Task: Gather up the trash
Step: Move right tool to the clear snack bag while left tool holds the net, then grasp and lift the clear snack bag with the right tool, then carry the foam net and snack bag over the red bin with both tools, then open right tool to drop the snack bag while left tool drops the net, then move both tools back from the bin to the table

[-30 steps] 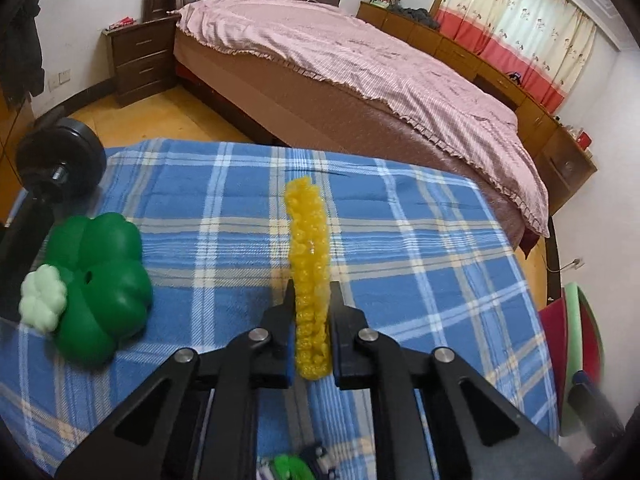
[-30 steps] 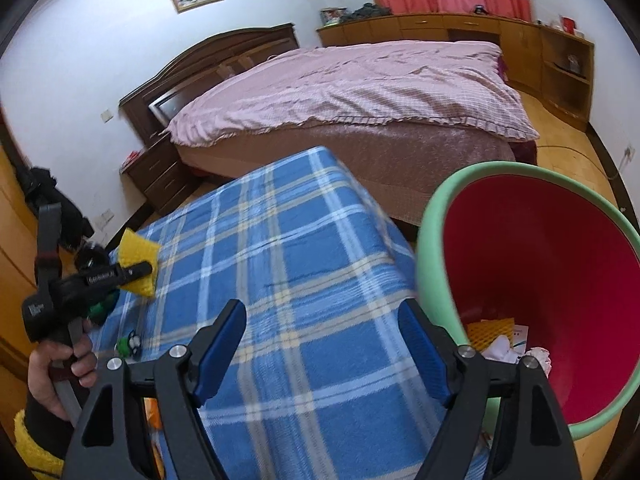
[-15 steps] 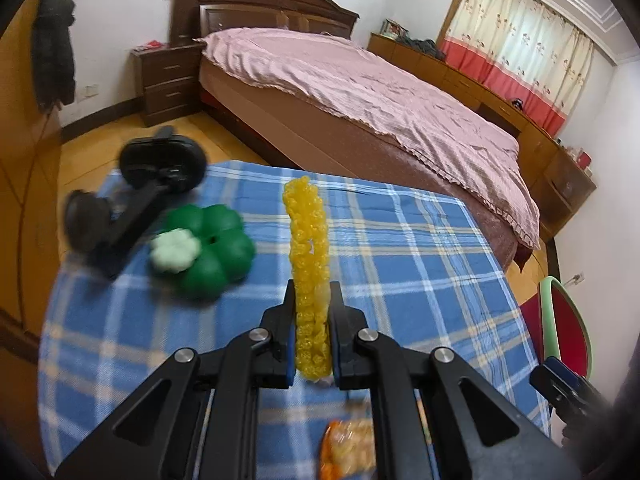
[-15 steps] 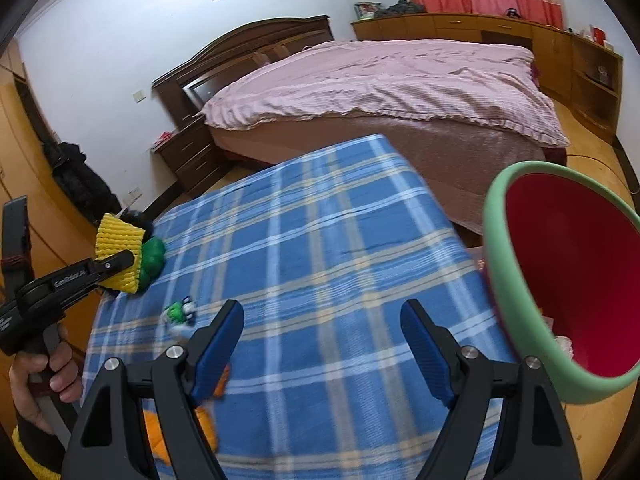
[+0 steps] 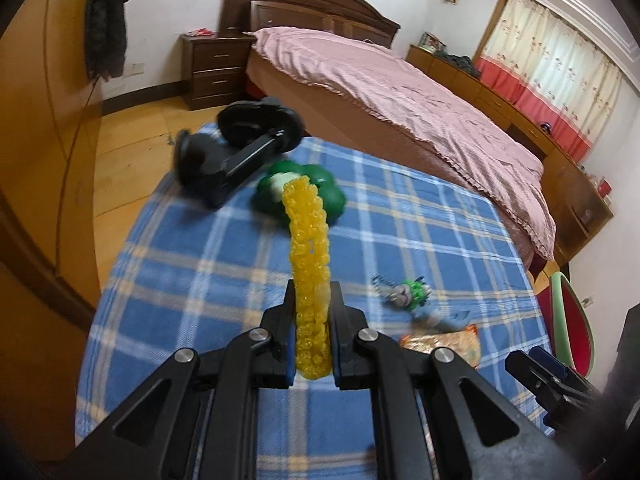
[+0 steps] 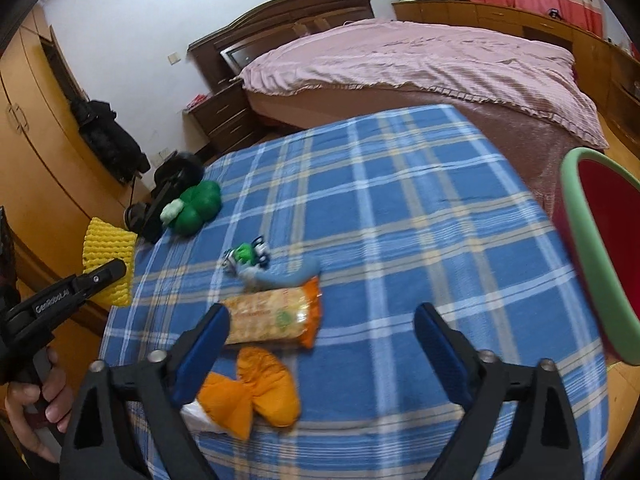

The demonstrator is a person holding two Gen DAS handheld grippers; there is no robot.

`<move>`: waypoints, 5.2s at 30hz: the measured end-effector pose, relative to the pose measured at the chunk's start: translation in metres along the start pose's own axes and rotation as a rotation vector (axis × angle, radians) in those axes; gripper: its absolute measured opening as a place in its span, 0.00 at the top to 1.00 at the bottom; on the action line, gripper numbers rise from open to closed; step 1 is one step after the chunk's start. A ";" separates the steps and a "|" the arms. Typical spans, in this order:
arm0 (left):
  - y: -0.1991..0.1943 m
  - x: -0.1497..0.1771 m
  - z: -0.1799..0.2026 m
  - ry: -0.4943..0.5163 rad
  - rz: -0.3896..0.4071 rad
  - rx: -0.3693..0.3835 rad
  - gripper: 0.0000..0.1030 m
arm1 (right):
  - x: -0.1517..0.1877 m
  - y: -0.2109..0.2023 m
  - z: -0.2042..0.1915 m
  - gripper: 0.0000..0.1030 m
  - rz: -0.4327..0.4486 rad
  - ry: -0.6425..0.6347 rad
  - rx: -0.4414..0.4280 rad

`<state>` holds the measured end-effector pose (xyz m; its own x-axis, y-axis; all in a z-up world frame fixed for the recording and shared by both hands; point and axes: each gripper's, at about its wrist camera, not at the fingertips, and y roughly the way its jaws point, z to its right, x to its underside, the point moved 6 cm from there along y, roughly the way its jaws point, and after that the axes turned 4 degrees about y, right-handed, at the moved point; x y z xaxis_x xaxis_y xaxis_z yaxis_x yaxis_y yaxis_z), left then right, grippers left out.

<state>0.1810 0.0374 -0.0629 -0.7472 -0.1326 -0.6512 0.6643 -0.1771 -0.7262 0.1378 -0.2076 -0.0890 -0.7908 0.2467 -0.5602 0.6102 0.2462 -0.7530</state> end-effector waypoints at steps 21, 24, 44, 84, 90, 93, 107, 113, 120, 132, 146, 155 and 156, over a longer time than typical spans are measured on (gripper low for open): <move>-0.001 0.019 -0.042 -0.085 0.000 -0.006 0.89 | 0.026 0.073 -0.058 0.00 -0.143 -0.222 0.146; 0.002 0.020 -0.042 -0.086 -0.009 -0.005 0.89 | 0.028 0.074 -0.058 0.00 -0.134 -0.241 0.169; -0.007 0.021 -0.022 -0.064 -0.001 0.013 0.89 | 0.018 0.050 -0.046 0.11 -0.095 -0.150 0.090; -0.017 0.013 0.203 0.294 -0.029 0.299 0.89 | -0.033 -0.130 0.131 0.11 0.284 0.203 0.153; -0.005 0.020 0.252 0.372 -0.059 0.367 0.89 | -0.029 -0.139 0.178 0.10 0.292 0.288 0.210; 0.003 0.024 0.277 0.405 -0.076 0.400 0.89 | -0.026 -0.139 0.200 0.10 0.287 0.323 0.243; 0.028 0.046 0.345 0.493 -0.141 0.481 0.89 | -0.016 -0.131 0.268 0.08 0.250 0.422 0.340; 0.036 0.052 0.355 0.505 -0.155 0.480 0.89 | -0.013 -0.133 0.276 0.07 0.251 0.424 0.331; 0.038 0.060 0.371 0.520 -0.164 0.496 0.89 | -0.011 -0.147 0.283 0.07 0.280 0.435 0.323; 0.052 0.082 0.419 0.613 -0.159 0.527 0.85 | -0.001 -0.170 0.306 0.07 0.320 0.480 0.337; 0.051 0.081 0.419 0.598 -0.156 0.491 0.64 | 0.002 -0.171 0.312 0.07 0.321 0.489 0.315; 0.034 0.071 0.384 0.530 -0.144 0.445 0.64 | 0.004 -0.169 0.294 0.07 0.324 0.477 0.286; 0.033 0.070 0.380 0.523 -0.141 0.440 0.64 | 0.004 -0.169 0.290 0.07 0.326 0.475 0.281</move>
<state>0.1431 -0.3483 -0.0484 -0.6447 0.3884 -0.6584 0.4097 -0.5516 -0.7266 0.0171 -0.5202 -0.0642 -0.4199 0.6719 -0.6101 0.7292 -0.1505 -0.6676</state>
